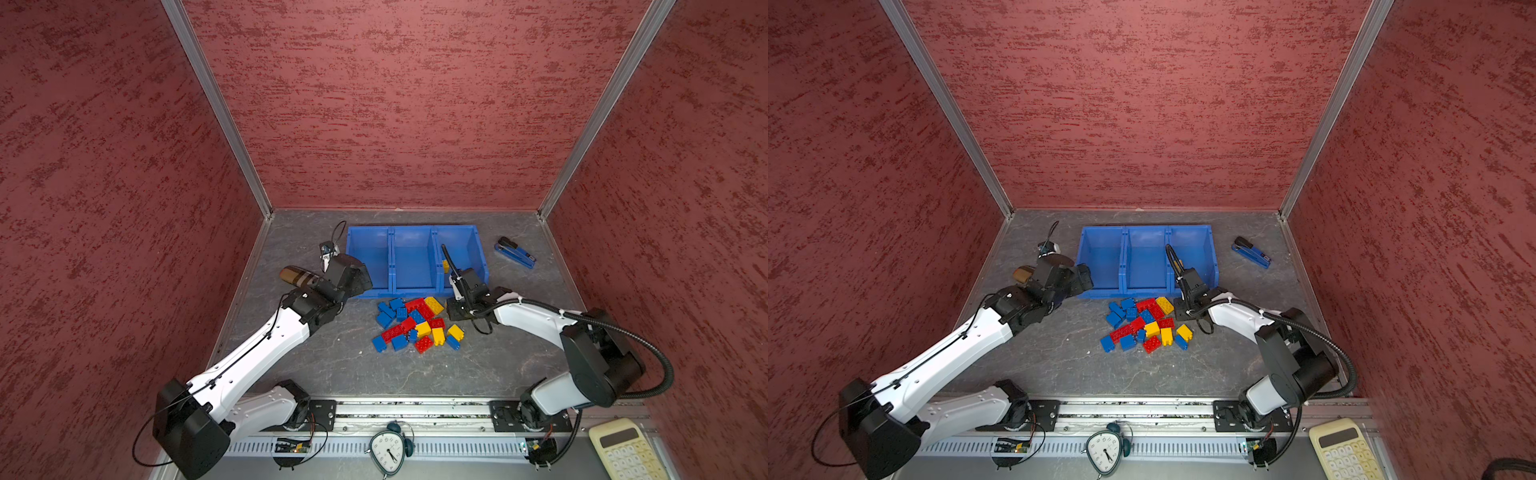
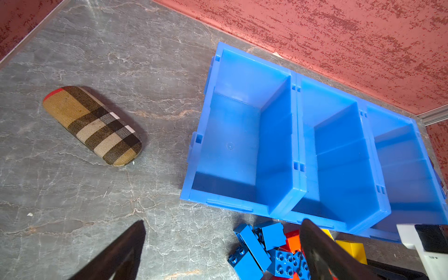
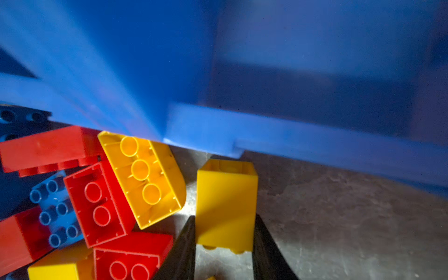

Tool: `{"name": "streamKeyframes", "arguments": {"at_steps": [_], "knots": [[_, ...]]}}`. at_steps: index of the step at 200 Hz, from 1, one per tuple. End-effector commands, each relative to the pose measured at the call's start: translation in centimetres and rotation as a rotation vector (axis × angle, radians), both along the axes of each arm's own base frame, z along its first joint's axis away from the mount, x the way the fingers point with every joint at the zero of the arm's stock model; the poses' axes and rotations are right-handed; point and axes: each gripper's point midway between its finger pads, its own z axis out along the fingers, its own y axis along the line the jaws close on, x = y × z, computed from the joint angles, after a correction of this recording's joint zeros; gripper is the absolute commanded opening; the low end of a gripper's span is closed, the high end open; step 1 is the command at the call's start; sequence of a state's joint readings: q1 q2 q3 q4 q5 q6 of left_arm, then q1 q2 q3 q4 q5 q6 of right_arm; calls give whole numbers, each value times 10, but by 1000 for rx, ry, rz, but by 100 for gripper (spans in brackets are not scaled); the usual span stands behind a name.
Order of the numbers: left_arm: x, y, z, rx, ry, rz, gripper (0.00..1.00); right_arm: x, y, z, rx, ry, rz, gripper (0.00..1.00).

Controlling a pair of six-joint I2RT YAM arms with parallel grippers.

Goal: Sort the legos into containers by color
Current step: Pick up the lego from the center of the table.

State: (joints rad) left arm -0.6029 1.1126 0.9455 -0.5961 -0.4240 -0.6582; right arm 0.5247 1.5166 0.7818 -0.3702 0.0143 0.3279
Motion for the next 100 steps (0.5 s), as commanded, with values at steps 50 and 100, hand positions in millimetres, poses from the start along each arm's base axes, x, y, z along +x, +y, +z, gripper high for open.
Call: {"name": "streamKeyframes", "arguments": {"at_steps": [50,100], "knots": [[8,-9,-5,-10,8,-31,99,29,-18,110,-22,-276,-66,27],[-8,-15,-16,-16,56,-95,99,105,-13,79,-69,-247,-169,35]]}}
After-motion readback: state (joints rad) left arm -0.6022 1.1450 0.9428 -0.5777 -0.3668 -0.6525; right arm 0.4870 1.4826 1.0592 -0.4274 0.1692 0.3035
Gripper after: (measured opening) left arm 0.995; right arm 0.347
